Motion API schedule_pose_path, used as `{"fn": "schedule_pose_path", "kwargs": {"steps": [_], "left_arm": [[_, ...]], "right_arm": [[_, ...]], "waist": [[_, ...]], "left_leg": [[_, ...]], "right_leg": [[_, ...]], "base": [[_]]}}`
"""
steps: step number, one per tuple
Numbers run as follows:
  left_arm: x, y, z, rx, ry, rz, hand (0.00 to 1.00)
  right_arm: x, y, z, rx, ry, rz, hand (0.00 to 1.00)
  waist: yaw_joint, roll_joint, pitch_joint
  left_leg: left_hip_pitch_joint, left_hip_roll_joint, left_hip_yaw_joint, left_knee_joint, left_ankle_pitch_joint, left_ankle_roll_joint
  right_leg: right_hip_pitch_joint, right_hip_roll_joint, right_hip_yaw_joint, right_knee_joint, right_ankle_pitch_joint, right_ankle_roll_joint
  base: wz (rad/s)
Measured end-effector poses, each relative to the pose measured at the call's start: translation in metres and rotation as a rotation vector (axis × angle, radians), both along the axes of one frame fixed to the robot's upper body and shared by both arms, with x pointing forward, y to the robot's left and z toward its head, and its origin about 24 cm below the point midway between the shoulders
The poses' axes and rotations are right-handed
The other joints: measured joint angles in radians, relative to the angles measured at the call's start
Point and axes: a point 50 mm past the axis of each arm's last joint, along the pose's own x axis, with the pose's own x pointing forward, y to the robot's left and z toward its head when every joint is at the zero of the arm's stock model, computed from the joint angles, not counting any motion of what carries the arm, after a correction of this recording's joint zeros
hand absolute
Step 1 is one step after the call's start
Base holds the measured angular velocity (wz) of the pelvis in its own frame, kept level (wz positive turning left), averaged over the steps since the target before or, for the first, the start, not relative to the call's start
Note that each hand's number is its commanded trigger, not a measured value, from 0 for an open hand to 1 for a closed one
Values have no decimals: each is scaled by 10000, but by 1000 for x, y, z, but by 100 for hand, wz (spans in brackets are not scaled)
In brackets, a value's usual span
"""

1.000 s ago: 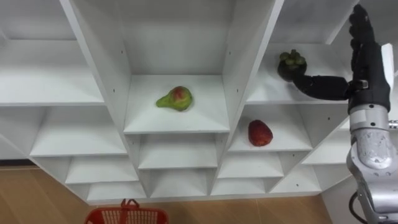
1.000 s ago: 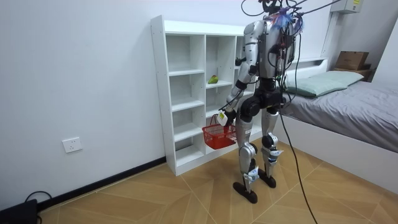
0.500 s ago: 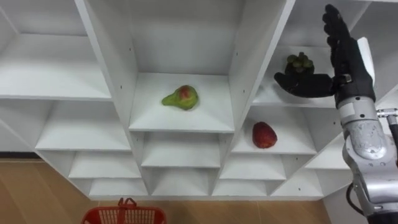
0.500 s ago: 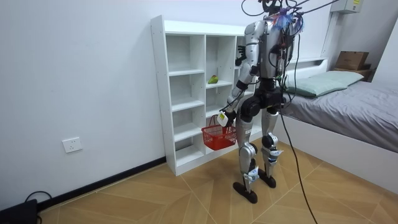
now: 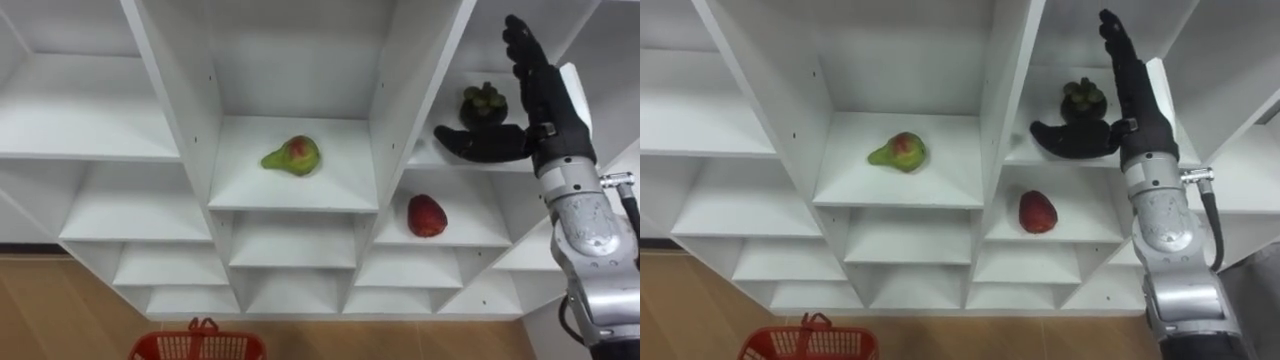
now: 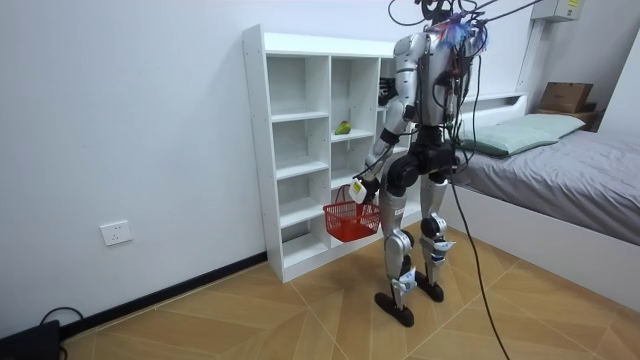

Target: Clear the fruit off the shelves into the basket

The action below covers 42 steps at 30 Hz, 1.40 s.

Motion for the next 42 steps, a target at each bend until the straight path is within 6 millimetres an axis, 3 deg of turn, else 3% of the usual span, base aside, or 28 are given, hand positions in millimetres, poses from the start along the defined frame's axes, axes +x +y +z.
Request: {"fn": "schedule_pose_path", "kwargs": {"steps": [9, 19, 35, 42], "left_arm": [[2, -1, 1, -119, -71, -77, 100], [4, 0, 2, -96, -171, -46, 100], [4, -1, 1, -203, -105, -23, 100], [6, 0, 1, -201, 15, -9, 100]], "right_arm": [[5, -10, 5, 92, 7, -134, 0], [12, -21, 0, 70, 533, -463, 0], [13, -36, -22, -351, 1977, -593, 0], [21, -38, -18, -400, 2153, -401, 0]], "waist": [[23, -34, -17], [161, -334, 3], [169, -338, 31], [161, -366, 41]], "left_leg": [[10, -4, -93, -9, 2, 1], [21, -5, -191, 12, 24, -12], [16, -33, -293, 98, 29, -3], [14, -71, -284, 99, 46, 25]], "right_leg": [[8, -3, -30, 4, 0, 0], [97, -32, -312, 7, 4, -7], [179, -70, -403, 5, 3, -5], [180, -98, -389, -9, -3, 4]], "base": [[0], [3], [0], [1]]}}
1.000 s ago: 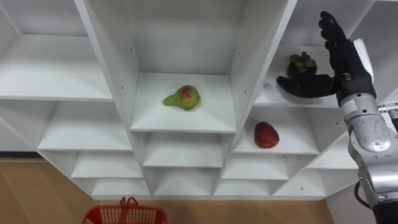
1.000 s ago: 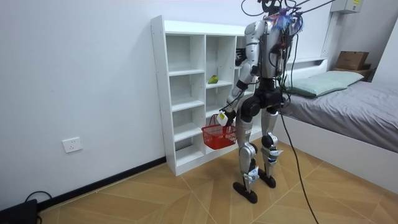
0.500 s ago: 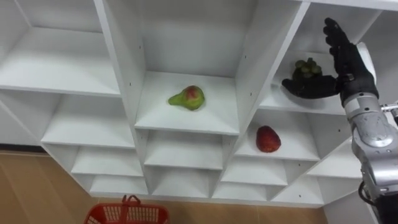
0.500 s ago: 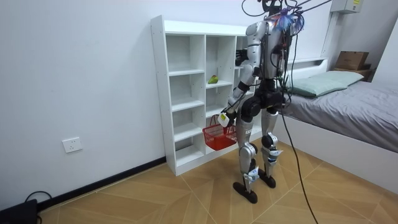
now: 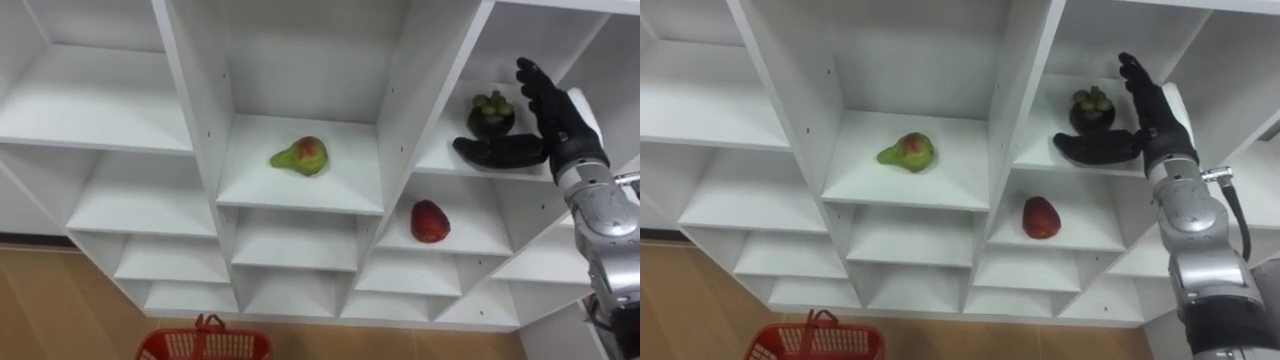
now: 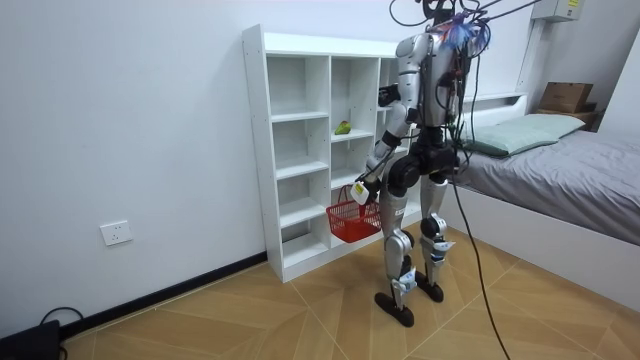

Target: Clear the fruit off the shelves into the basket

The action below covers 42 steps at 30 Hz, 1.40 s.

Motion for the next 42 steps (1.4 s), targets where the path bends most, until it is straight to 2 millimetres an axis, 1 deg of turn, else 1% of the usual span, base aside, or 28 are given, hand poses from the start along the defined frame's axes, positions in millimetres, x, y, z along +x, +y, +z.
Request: {"fn": "schedule_pose_path", "kwargs": {"steps": [2, 5, 12, 15, 17, 20, 25, 27, 31, 42], "left_arm": [[0, 1, 0, 19, -8, -7, 100], [0, 1, 0, 39, 4, -21, 100], [0, 4, 1, 124, 46, -50, 100], [-1, 4, 1, 152, 134, -93, 100], [-2, 4, 0, 135, 219, -58, 100], [-2, 5, -1, 117, 334, 20, 100], [-3, 7, -2, 139, 459, 68, 100], [-3, 7, -2, 149, 495, 90, 100], [-4, 7, -2, 149, 539, 131, 100], [-3, 8, -2, 162, 595, 126, 100]], "right_arm": [[0, -1, 1, -38, 31, 78, 0], [0, -1, 0, -35, 82, 72, 0], [0, -3, -2, -4, 345, 303, 0], [0, -2, -4, 61, 526, 484, 0], [0, -2, -6, 94, 691, 614, 0], [0, -3, -8, 136, 845, 668, 0], [-1, -4, -12, 183, 1031, 672, 0], [-2, -6, -14, 204, 1137, 613, 0], [-2, -6, -15, 207, 1212, 586, 0], [-2, -6, -17, 181, 1291, 667, 0]], "waist": [[5, -29, 15], [-14, -39, 16], [-60, -54, -1], [-65, -59, -44], [-142, -45, -84], [-135, -27, -100], [-119, -24, -99], [-131, 4, -79], [-131, 17, -71], [-126, 11, -86]], "left_leg": [[-1, -1, 0, -1, 1, 2], [-3, -2, 1, -2, 1, 2], [-19, -2, 0, 2, 1, 2], [-21, -2, -1, 10, 1, 2], [-14, -2, -20, 15, 1, 2], [3, -1, -50, 20, 2, 1], [24, -1, -123, 48, 2, 1], [33, -1, -142, 72, 2, 1], [7, 0, -174, 75, 0, -1], [33, 0, -181, 97, -1, -3]], "right_leg": [[0, 0, 2, -7, -2, 3], [-3, -1, 2, -14, -2, 3], [-13, 4, 5, -32, -2, 4], [-10, 5, 1, -29, -2, 3], [5, 5, -10, -14, -1, 2], [21, 7, -19, 1, 1, -1], [76, 5, -74, 7, 4, -5], [132, 3, -123, -5, 4, -6], [155, 4, -160, -9, 4, -5], [154, 4, -155, -3, 4, -7]], "base": [[0], [0], [0], [0], [0], [0], [3], [7], [3], [0]]}}
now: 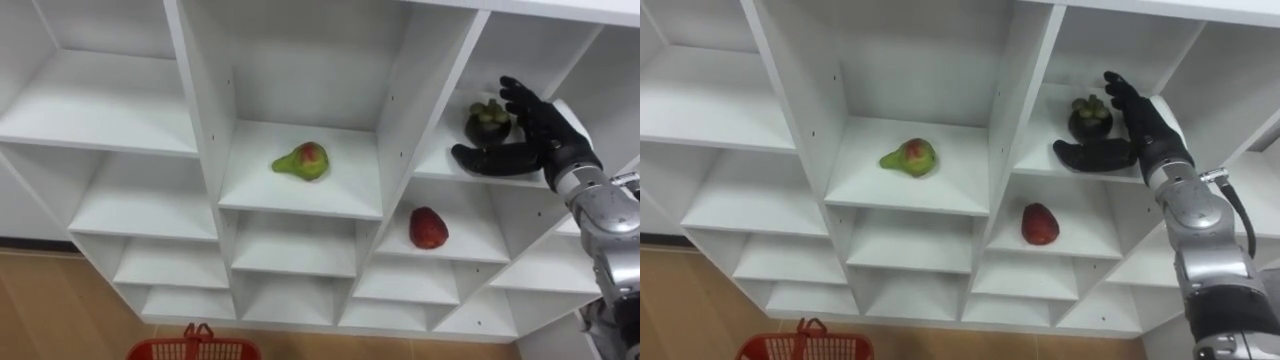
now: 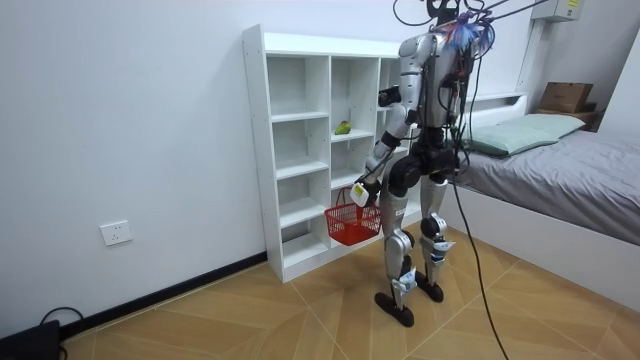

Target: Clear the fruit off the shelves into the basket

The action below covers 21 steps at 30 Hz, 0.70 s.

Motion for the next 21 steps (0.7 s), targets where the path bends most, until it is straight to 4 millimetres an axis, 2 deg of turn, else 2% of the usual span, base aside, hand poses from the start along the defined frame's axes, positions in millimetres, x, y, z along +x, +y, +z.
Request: {"fn": "schedule_pose_path", "kwargs": {"steps": [4, 5, 8, 9, 14, 21], "left_arm": [[0, 0, 0, 0, 8, 4, 100], [0, 0, 0, -3, 9, 1, 100], [0, 1, 0, 15, 10, 3, 100], [0, 1, 0, 21, 11, 2, 100], [0, 5, 1, 97, 16, -25, 100], [1, 9, 3, 87, 5, -119, 100]], "right_arm": [[0, 0, 0, -28, 39, 6, 0], [0, 0, -1, -89, 66, 13, 18], [-1, -1, -2, -279, 193, 47, 91], [-1, -1, -3, -303, 219, 52, 100], [0, -3, 0, -796, 223, 62, 100], [1, -10, 7, -1626, 48, -99, 100]], "waist": [[28, -1, 0], [67, -3, -2], [163, -52, -34], [170, -63, -40], [183, -147, -34], [206, -157, -27]], "left_leg": [[1, 2, 0, 2, 0, 0], [1, 2, 0, 2, 0, 0], [-18, 4, 3, -6, 0, 0], [-22, 4, 3, -6, 0, 0], [-23, 4, 3, -8, 0, 0], [3, 5, 1, -12, -1, -1]], "right_leg": [[-2, 1, -2, 4, 1, -2], [-1, 2, -2, 10, 2, -3], [5, 5, -2, 18, 2, -3], [6, 5, -2, 20, 2, -3], [12, 7, -2, 19, 2, -3], [-1, 8, -3, 10, 1, -2]], "base": [[0], [0], [0], [0], [0], [0]]}}
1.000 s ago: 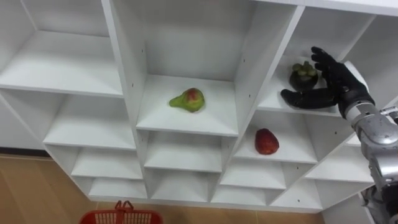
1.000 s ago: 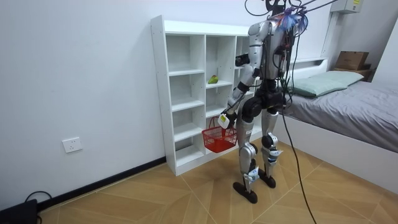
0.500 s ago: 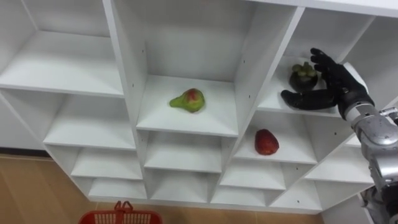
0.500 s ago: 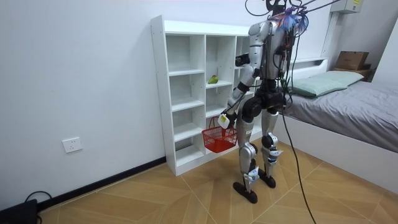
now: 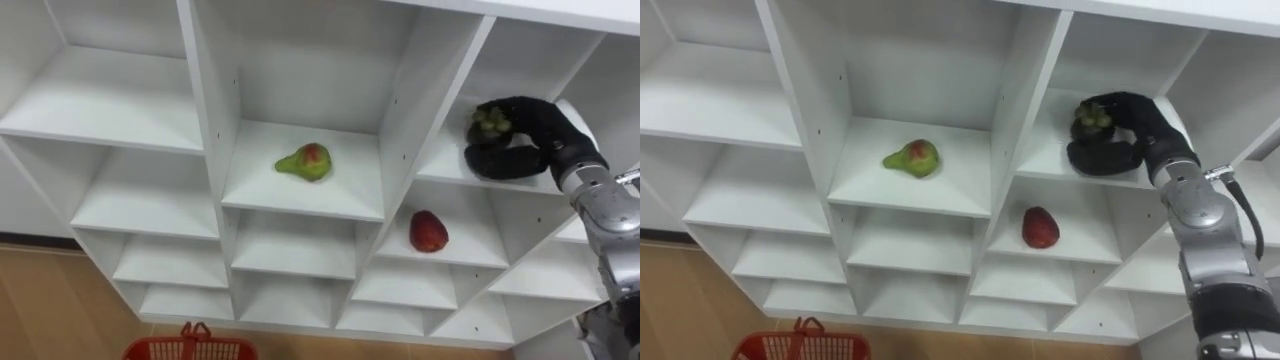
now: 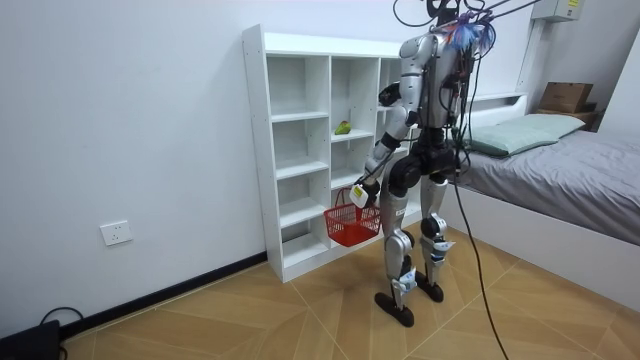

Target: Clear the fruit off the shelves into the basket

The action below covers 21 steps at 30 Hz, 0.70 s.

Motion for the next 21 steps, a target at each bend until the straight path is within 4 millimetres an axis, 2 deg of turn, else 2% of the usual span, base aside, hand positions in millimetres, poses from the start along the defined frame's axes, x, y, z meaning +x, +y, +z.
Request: {"fn": "schedule_pose_path", "kwargs": {"steps": [11, 21], "left_arm": [[2, 4, 1, 222, -38, 15, 100], [6, 4, 2, 312, -127, -16, 100]], "right_arm": [[0, 0, 1, -201, -151, -109, 100], [0, 1, 1, -223, -161, -26, 100]], "waist": [[-2, 47, 71], [-5, 75, 70]], "left_leg": [[26, 2, -5, -29, 0, 0], [36, 1, -1, -63, -1, 0]], "right_leg": [[19, 1, 4, -8, 0, 0], [3, 3, 8, -6, 0, 0]], "base": [[0], [0]]}}
